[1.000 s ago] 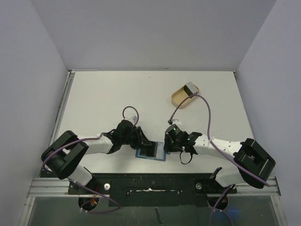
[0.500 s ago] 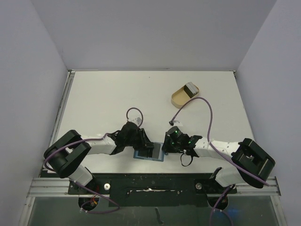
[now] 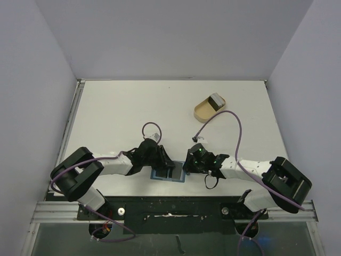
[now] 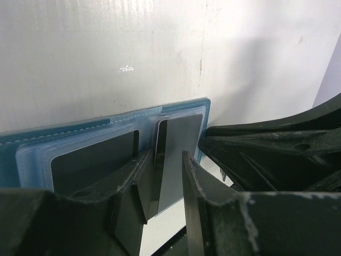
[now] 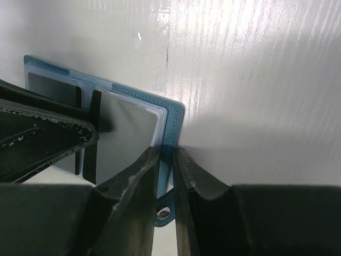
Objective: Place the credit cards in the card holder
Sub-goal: Insert the credit card into the card holder.
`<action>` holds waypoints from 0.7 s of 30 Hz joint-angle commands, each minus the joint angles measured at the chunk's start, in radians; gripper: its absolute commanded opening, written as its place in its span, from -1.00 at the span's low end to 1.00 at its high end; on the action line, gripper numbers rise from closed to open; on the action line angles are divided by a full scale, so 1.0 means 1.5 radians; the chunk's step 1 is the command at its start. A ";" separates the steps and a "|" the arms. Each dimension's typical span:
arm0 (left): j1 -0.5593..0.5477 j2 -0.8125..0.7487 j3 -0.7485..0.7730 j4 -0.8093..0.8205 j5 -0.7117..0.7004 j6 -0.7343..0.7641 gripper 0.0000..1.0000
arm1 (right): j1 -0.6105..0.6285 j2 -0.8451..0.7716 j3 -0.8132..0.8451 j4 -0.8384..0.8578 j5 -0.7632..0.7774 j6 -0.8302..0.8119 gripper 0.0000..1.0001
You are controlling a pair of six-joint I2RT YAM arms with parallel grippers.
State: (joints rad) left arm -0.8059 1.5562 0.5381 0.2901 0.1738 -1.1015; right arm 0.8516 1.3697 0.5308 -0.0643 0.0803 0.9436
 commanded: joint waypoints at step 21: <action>-0.004 -0.065 0.002 -0.058 0.003 0.003 -0.23 | 0.017 -0.085 0.006 -0.069 -0.008 0.021 -0.29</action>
State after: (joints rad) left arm -0.8055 1.4734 0.5491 0.1684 0.1612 -1.1053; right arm 0.8650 1.2304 0.5491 -0.2096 0.0719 0.9550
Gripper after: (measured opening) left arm 0.383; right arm 0.339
